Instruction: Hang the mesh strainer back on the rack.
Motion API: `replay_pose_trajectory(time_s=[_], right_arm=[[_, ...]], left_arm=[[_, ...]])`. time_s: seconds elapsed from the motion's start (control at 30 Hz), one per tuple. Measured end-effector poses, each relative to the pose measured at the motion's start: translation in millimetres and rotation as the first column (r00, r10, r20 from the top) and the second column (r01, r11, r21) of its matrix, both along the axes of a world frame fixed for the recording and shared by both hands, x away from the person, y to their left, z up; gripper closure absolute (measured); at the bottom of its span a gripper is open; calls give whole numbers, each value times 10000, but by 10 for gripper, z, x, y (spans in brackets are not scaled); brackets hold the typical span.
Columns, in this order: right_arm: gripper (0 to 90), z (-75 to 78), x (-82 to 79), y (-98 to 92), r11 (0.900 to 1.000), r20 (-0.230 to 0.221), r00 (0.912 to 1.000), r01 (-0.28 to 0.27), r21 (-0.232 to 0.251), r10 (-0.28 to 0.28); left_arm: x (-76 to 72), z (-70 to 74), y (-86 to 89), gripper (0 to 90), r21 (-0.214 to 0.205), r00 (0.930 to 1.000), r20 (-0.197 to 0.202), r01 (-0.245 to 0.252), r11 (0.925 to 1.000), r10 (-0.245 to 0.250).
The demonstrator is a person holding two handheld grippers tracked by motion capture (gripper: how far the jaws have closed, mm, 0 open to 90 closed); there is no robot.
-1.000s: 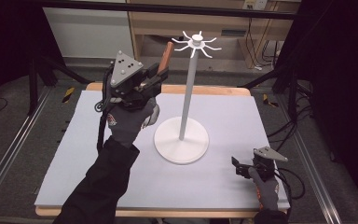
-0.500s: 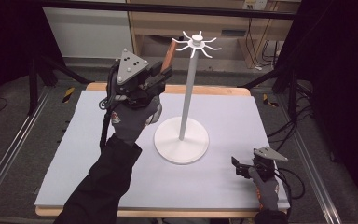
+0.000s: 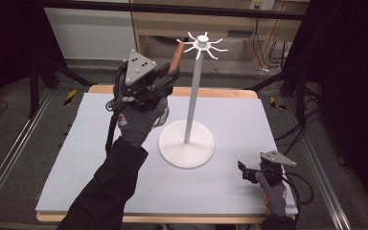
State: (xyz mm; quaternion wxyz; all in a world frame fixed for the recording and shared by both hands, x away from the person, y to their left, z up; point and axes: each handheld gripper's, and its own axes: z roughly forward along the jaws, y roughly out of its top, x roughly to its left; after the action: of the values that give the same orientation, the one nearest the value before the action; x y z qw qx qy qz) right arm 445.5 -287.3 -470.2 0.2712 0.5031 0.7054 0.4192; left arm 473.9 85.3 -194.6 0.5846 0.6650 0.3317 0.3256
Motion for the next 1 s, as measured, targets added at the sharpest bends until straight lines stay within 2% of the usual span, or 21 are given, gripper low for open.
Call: replay_pose_trajectory(time_s=[0.5, 0.83, 1.0], right_arm=[[41, -1, 0, 1, 10000, -20, 10000, -10, -6, 10], [41, -2, 2, -1, 10000, -27, 10000, 3, 2, -3], [41, 0, -1, -1, 10000, -26, 10000, -10, 26, 10]], left_arm=[[24, -12, -51, 704, 14, 10000, 22, 6, 10000, -6], [11, 41, -58, 705, 229, 9997, 155, -170, 9996, 167], [27, 37, -98, 705, 354, 9998, 66, -184, 9992, 181]])
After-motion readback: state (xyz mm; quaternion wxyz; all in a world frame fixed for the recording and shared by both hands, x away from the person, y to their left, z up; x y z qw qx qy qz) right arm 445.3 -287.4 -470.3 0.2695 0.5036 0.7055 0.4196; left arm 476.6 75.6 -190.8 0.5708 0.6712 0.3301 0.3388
